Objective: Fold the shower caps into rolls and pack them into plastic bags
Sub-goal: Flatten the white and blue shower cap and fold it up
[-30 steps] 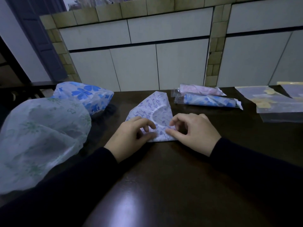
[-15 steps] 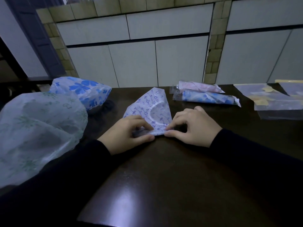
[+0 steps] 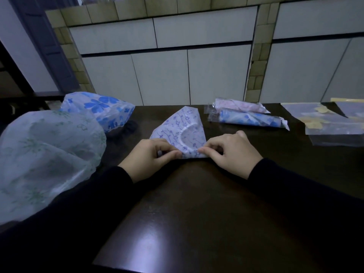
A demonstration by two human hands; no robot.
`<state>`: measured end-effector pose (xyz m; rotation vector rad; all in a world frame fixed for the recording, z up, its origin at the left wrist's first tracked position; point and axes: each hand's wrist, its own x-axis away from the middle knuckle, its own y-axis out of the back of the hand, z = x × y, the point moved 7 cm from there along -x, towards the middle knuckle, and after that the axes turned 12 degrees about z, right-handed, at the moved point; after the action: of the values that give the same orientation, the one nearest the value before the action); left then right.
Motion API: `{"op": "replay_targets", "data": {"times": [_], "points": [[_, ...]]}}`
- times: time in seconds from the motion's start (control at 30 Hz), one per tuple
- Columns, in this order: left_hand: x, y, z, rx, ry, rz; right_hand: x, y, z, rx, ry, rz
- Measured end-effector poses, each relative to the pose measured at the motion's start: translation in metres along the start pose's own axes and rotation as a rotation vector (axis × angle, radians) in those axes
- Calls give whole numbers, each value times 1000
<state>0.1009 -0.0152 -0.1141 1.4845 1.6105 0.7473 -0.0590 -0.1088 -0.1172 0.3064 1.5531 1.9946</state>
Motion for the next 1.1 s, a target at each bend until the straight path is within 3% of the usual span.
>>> {"op": "replay_targets", "data": {"times": [0.2, 0.53, 0.7, 0.83, 0.97, 1.1], "points": [[2, 0, 4, 72, 99, -42, 1, -6, -1, -18, -64, 37], [2, -1, 1, 51, 100, -136, -9, -13, -3, -20, -247, 4], [0, -1, -3, -130, 39, -143, -6, -6, 4, 58, -187, -79], [1, -4, -11, -193, -67, -56, -4, 2, 13, 136, -84, -160], [0, -2, -3, -213, -43, 90, -6, 2, 15, 205, -6, -84], [3, 1, 6, -226, -15, 67, -5, 3, 11, 275, 25, -20]]}}
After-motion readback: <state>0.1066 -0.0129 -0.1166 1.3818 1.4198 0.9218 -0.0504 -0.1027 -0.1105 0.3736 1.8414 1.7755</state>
